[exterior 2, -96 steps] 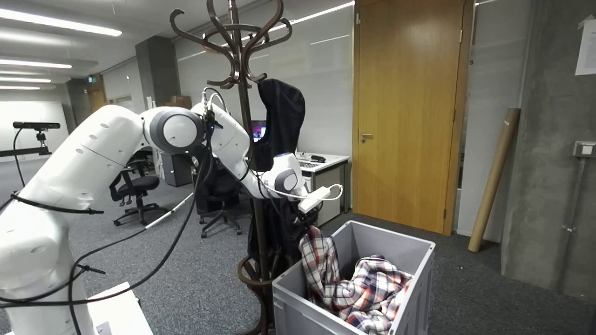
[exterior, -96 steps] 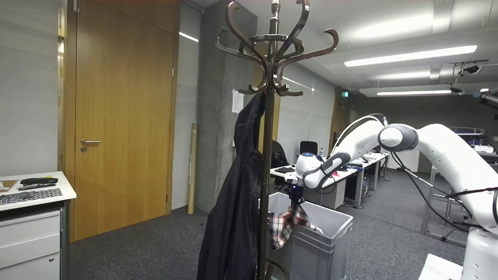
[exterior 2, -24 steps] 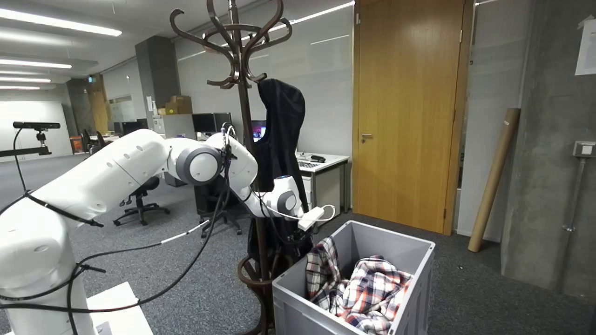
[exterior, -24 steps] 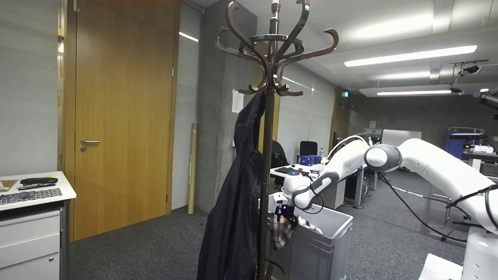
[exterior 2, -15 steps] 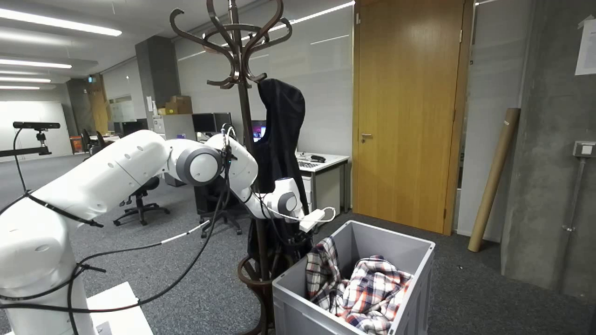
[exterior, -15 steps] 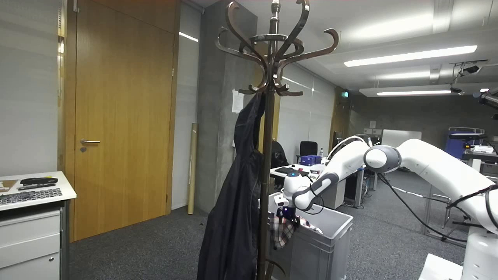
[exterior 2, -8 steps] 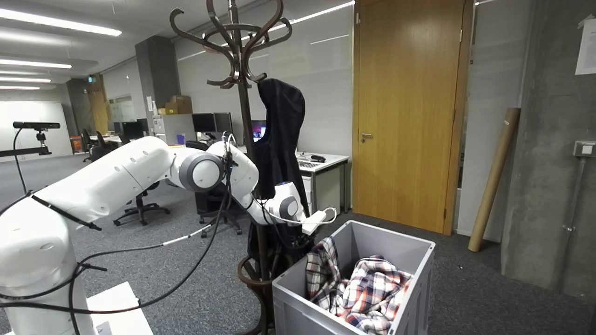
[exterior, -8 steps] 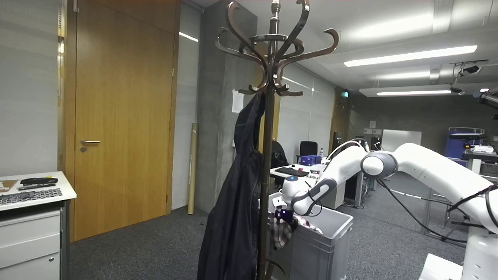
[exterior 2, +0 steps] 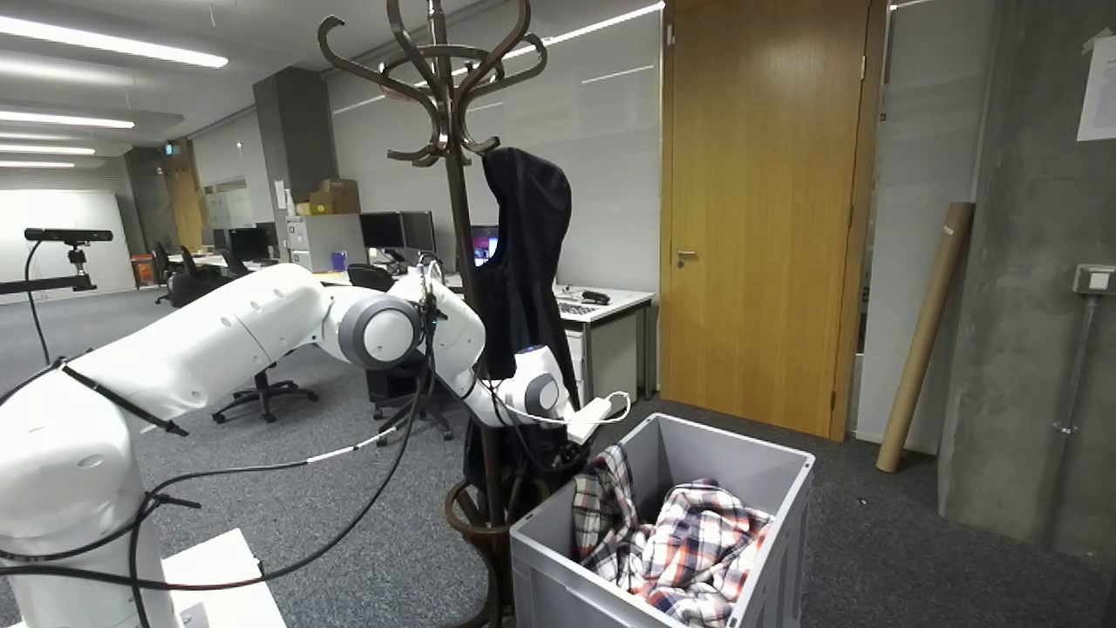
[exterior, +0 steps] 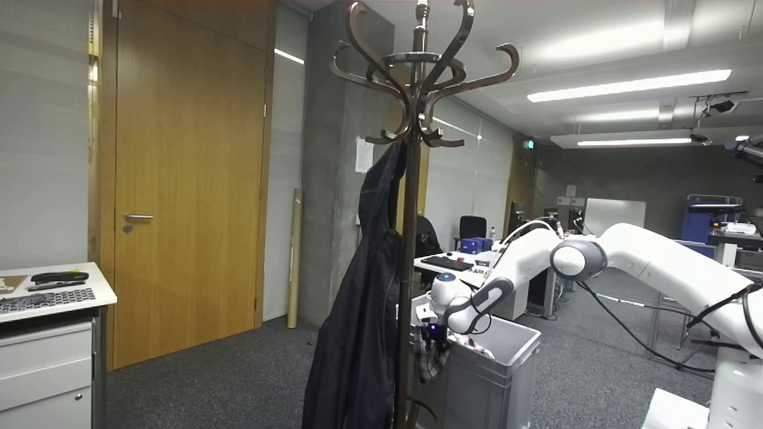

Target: Put the hanging parts of the object in the basin

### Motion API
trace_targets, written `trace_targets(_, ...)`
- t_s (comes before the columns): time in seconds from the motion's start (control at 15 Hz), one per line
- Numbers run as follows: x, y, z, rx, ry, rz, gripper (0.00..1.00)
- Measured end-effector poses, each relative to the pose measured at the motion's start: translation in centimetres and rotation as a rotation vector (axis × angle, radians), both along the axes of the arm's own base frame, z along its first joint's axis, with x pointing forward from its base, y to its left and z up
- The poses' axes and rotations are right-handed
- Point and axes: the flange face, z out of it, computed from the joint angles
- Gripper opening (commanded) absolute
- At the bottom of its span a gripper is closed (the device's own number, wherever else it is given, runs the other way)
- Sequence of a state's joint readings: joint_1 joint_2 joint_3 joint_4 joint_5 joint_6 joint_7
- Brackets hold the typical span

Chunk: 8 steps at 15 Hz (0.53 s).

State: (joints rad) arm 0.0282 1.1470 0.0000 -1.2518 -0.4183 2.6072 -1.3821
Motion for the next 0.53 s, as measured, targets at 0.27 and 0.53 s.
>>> trace_targets(0.27, 1.2, 0.0, 1.9, 0.041, -0.055, -0.072, 0.0)
trace_targets(0.53, 2.8, -0.3, 6.3, 0.124, -0.136, -0.219, 0.0)
